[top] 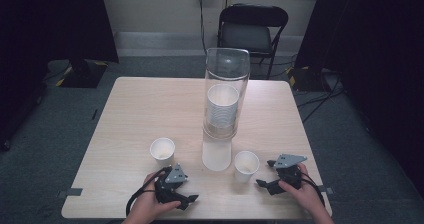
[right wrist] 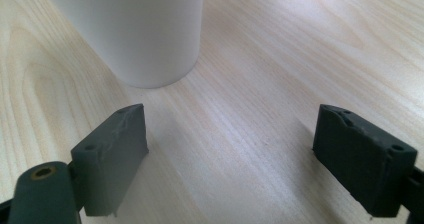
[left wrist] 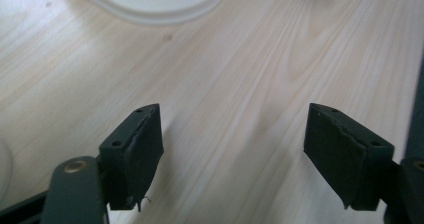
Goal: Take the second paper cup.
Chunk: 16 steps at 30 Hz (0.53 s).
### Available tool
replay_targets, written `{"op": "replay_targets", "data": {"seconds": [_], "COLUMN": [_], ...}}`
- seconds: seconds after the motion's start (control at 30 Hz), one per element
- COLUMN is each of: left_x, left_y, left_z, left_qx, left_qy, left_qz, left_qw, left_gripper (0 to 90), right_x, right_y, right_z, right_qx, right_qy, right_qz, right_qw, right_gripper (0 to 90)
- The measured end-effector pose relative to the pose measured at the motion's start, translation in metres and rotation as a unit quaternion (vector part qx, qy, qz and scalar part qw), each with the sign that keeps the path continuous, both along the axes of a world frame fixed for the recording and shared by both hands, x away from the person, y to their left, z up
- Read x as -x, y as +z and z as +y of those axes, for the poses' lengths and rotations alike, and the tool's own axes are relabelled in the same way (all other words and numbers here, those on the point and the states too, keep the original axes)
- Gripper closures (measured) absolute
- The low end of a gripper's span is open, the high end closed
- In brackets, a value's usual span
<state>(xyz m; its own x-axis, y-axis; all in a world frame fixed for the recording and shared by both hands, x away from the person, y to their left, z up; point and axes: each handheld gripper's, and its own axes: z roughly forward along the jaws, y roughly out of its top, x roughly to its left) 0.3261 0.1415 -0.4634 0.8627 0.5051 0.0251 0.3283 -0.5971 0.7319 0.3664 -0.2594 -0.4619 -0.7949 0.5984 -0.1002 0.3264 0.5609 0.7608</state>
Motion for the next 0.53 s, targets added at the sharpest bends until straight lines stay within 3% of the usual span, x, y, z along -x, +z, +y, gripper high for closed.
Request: {"op": "replay_targets", "data": {"seconds": [0.1,0.13,0.17,0.23,0.53], "left_x": [0.0019,0.0019,0.0026,0.0025,0.0025], "left_y": [-0.0050,-0.0052,-0.0078,-0.0095,-0.0090], "left_z": [0.0030,0.0045,0.0047,0.0042,0.0045], "left_qx": [0.021,0.006,0.007,0.012,0.009], "left_qy": [-0.002,-0.016,-0.024,-0.024,-0.025], "left_qz": [-0.012,-0.024,-0.040,-0.038,-0.036], "left_qw": [0.9997,0.9996,0.9989,0.9989,0.9990], "left_gripper": [20.6,20.5,20.2,14.9,14.9], "right_x": [0.0000,0.0001,0.0001,0.0001,0.0005], "right_y": [0.0000,0.0000,0.0000,-0.0001,-0.0001], "right_z": [0.0000,0.0000,0.0000,0.0001,0.0002], "right_qx": [0.000,0.000,0.000,0.000,0.000], "right_qy": [0.000,0.000,0.000,0.000,-0.003], "right_qz": [0.000,0.000,0.000,0.000,0.000], "right_qw": [1.0000,1.0000,1.0000,1.0000,1.0000], "right_gripper": [13.7,13.7,13.6,13.6,13.5]}}
